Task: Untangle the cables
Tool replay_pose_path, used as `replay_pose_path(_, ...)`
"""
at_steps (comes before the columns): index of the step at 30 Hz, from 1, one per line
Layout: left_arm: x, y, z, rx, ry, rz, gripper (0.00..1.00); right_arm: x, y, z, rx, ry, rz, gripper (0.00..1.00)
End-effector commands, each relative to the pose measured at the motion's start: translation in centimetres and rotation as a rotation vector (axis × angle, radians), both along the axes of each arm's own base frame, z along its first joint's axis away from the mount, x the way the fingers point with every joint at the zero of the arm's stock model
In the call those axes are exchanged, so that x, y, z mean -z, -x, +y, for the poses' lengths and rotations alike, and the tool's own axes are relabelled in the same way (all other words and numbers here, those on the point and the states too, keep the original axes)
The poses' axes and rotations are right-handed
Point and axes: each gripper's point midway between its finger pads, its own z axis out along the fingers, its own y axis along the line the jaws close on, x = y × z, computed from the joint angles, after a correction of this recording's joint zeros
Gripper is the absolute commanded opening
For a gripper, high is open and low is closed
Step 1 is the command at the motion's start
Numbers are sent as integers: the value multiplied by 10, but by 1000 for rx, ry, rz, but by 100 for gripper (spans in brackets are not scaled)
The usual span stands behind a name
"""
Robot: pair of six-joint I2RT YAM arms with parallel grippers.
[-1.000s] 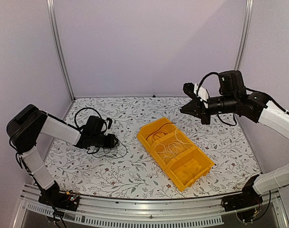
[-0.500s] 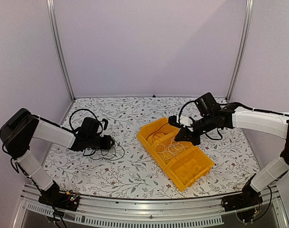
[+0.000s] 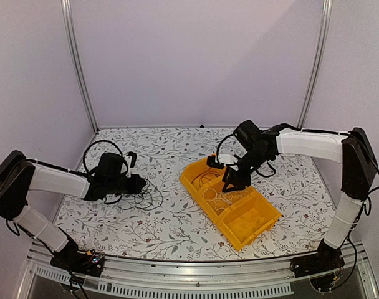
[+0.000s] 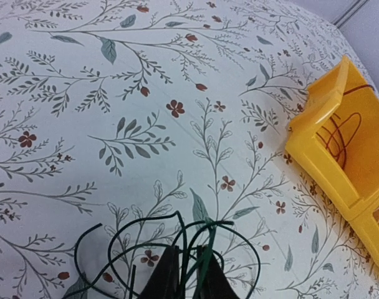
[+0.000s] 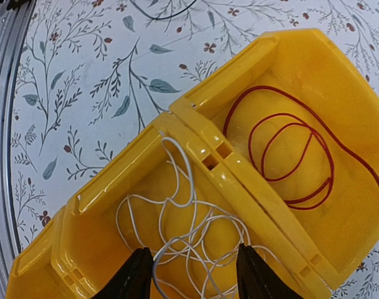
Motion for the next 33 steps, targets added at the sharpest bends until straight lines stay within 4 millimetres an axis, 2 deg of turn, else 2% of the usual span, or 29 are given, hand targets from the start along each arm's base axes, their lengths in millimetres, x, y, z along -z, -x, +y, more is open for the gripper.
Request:
replay_pose_path(1, -35, 1, -8, 57, 86, -92, 5, -65, -2, 8, -33, -61, -64, 55)
replay_pose_path(3, -53, 7, -19, 122, 144, -139, 3, -90, -9, 19, -48, -110, -92, 56)
replay_pose_path(8, -94, 27, -34, 255, 253, -231, 0, -127, -23, 60, -62, -241, -103, 56)
replay_pose_path(11, -108, 34, -35, 285, 269, -261, 0, -131, -25, 90, -99, -274, -102, 55)
replay_pose_path(17, -123, 43, -36, 320, 291, -284, 0, -113, -12, 148, -177, -325, -27, 58)
replay_pose_path(19, -127, 45, -37, 326, 305, -281, 0, -96, -9, 163, -178, -321, 20, 61)
replay_pose_path(23, -134, 48, -38, 330, 330, -281, 0, -71, -14, 185, -123, -319, 79, 68)
replay_pose_path(26, -137, 49, -37, 323, 335, -282, 0, -58, -24, 194, -53, -324, 123, 69)
replay_pose_path(28, -139, 50, -35, 315, 337, -287, 0, -51, -26, 198, -31, -328, 152, 66)
replay_pose_path(31, -140, 52, -32, 305, 336, -294, 0, -45, -25, 205, -26, -345, 202, 47)
replay_pose_path(33, -140, 52, -31, 299, 335, -296, 0, -38, -24, 210, -22, -350, 230, 40)
